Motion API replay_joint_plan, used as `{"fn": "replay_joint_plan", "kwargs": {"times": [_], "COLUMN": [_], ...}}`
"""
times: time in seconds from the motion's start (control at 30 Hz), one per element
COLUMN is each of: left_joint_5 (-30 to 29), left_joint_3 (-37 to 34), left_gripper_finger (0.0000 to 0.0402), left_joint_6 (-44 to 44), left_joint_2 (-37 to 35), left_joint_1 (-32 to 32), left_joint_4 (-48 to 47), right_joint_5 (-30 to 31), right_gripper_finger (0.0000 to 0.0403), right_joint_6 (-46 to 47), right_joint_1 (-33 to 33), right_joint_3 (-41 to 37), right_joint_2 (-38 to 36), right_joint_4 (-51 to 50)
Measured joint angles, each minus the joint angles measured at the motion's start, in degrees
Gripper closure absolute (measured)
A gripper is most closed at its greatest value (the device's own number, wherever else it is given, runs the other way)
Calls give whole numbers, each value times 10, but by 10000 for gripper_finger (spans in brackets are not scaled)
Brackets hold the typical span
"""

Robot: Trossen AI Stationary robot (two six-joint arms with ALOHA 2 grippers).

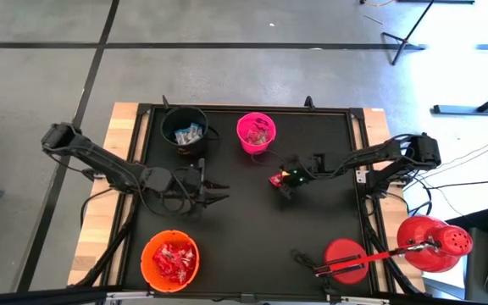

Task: Organize candy in baskets
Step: Put the red candy into the orange bucket

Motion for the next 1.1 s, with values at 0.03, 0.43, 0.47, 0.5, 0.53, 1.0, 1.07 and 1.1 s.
{"fn": "replay_joint_plan", "kwargs": {"times": [0.03, 0.43, 0.47, 0.5, 0.53, 1.0, 1.07, 1.1], "left_joint_5": [0, -6, -6, -7, -7, -5, 4, 6], "left_joint_3": [0, 0, 0, 0, 0, 0, 0, 0], "left_gripper_finger": [287, 287, 287, 287, 287, 287, 287, 287], "left_joint_6": [0, -2, -2, -2, -2, -2, -2, -2], "left_joint_2": [3, 8, 8, 8, 8, 8, 8, 8], "left_joint_1": [0, 0, 0, 0, 0, 0, 0, 0], "left_joint_4": [0, 2, 2, 2, 2, -1, -2, -3], "right_joint_5": [-4, -40, -40, -40, -40, -39, -40, -40], "right_gripper_finger": [400, 401, 401, 401, 401, 400, 400, 400], "right_joint_6": [0, -2, -2, -3, -6, -13, -13, -14], "right_joint_1": [0, 45, 51, 55, 60, 97, 108, 114], "right_joint_3": [0, 1, 1, 1, 2, 2, 2, 2], "right_joint_2": [0, -1, -1, -1, -1, 1, 1, 1], "right_joint_4": [8, 130, 142, 155, 169, 397, 428, 441]}}
